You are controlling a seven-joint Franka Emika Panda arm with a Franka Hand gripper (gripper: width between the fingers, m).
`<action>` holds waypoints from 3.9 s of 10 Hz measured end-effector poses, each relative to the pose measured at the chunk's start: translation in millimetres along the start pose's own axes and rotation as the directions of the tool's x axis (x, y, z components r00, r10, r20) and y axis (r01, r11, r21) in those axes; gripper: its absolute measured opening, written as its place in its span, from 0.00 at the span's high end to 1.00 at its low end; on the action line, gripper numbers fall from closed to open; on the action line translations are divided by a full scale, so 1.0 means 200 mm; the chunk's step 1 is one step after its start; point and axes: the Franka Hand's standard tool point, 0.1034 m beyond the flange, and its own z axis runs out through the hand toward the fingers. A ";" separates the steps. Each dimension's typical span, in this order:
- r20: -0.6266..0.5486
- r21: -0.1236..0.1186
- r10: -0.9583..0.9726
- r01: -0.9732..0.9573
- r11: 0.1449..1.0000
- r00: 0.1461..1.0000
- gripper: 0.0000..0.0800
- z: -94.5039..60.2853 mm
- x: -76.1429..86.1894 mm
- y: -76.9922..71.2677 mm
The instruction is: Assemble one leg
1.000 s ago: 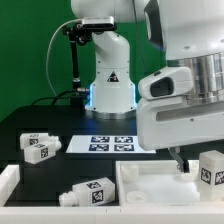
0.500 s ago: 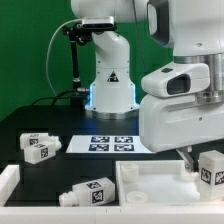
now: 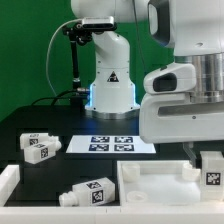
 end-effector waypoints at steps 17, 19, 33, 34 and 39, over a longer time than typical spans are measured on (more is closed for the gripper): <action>0.000 -0.082 -0.593 0.591 0.803 0.805 0.19 0.02 0.01 -0.02; -0.013 -0.090 -0.638 0.635 0.767 0.770 0.22 0.03 0.02 -0.03; -0.060 -0.016 0.647 -0.649 0.761 0.760 0.64 0.03 0.03 0.01; -0.059 -0.013 0.683 -0.685 0.728 0.728 0.64 0.03 0.03 0.01; 0.027 0.014 0.977 -0.977 0.213 0.213 0.64 0.03 0.01 0.01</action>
Offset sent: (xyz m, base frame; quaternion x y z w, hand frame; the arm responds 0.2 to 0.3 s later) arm 0.0177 0.0198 0.0141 0.1015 0.0289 0.3867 0.9161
